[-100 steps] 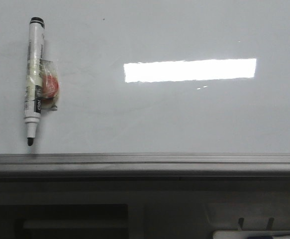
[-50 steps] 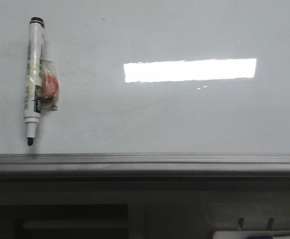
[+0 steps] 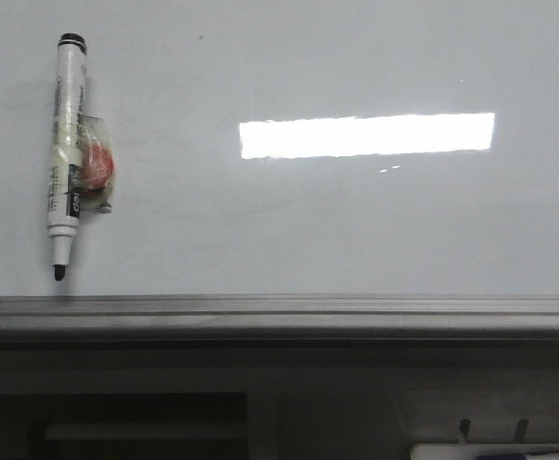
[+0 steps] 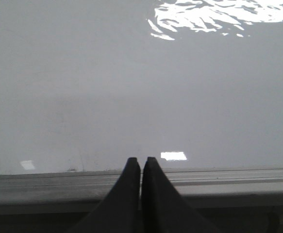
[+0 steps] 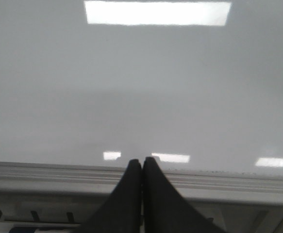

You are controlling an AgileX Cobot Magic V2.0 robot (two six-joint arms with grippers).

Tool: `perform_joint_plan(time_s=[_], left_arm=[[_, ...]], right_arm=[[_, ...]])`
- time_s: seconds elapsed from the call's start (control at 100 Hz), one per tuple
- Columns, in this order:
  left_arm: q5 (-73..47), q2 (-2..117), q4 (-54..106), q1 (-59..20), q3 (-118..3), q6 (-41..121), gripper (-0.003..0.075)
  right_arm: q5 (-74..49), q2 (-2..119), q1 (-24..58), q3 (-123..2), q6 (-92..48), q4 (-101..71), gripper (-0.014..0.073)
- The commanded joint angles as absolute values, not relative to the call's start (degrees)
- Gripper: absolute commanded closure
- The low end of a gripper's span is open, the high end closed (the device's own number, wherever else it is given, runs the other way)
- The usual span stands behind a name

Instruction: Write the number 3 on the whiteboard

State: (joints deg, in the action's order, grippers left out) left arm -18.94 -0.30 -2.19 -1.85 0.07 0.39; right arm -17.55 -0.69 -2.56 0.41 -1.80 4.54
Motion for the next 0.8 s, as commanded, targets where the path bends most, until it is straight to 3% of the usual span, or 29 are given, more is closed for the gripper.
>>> perform_joint_plan(time_s=[0.0, 0.17, 0.43, 0.79], left_arm=[[-14.2, -1.6, -4.7, -1.7, 0.7, 0.0, 0.0741], [-12.4, -1.6, -14.6, -1.7, 0.7, 0.0, 0.0741], [2.2, -1.6, -11.6, -1.7, 0.7, 0.0, 0.0741], [6.0, -1.6, -11.0, -1.7, 0.7, 0.0, 0.0741]], right_arm=[[-11.0, -1.5, -2.9, 2.1, -1.8, 5.4, 0.0635], [-6.3, -1.5, -2.9, 2.1, -1.8, 5.4, 0.0635], [-2.4, -1.5, -2.9, 2.1, -1.8, 2.9, 0.0635], [-4.2, -1.5, -2.9, 2.1, -1.8, 2.9, 0.0635]])
